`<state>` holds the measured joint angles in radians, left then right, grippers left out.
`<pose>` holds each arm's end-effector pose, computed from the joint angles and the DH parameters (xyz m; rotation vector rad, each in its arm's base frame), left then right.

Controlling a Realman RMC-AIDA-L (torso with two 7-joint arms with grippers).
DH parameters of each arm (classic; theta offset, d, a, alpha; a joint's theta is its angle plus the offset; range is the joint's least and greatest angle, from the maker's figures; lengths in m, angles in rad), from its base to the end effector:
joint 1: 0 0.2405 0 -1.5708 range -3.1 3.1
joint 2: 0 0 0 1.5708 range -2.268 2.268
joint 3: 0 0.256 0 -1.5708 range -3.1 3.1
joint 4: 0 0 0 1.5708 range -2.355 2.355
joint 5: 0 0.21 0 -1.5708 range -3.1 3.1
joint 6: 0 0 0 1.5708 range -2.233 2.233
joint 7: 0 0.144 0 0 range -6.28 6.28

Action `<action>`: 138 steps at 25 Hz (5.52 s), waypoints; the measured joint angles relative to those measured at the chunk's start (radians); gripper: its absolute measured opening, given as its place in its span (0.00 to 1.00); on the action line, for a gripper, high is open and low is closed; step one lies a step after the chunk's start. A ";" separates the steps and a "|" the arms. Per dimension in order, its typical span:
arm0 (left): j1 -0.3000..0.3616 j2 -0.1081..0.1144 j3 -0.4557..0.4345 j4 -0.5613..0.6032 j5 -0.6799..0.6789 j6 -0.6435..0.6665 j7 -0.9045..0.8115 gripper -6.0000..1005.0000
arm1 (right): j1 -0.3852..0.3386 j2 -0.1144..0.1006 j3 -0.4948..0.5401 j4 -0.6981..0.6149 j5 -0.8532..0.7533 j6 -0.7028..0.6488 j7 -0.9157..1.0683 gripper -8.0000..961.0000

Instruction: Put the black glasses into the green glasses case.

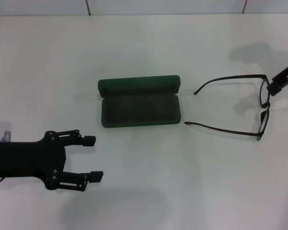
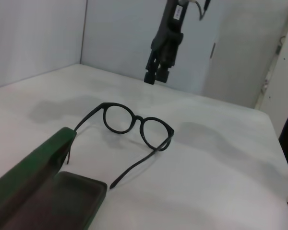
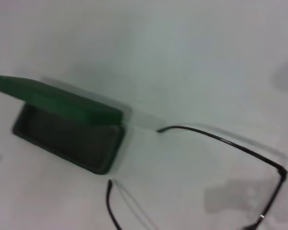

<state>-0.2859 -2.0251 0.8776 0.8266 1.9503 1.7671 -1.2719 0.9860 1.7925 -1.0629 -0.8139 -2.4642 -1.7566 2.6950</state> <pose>-0.2991 0.2542 0.0230 -2.9138 -0.4563 -0.5978 0.1649 0.4184 0.0906 -2.4798 1.4808 -0.4299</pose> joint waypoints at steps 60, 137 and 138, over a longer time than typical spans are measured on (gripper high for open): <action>-0.027 0.000 0.000 -0.007 0.091 -0.001 0.096 0.87 | 0.101 0.120 0.014 0.291 -0.276 0.334 0.147 0.25; -0.266 -0.067 -0.078 -0.429 -0.068 -0.153 0.339 0.15 | -0.139 0.235 0.163 0.477 0.848 0.380 -1.172 0.07; -0.266 -0.067 -0.078 -0.429 -0.073 -0.155 0.339 0.13 | -0.139 0.235 0.155 0.477 0.852 0.377 -1.172 0.07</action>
<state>-0.5518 -2.0921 0.7992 0.3972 1.8773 1.6119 -0.9333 0.8470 2.0274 -0.9081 -0.3370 -1.6127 -1.3797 1.5228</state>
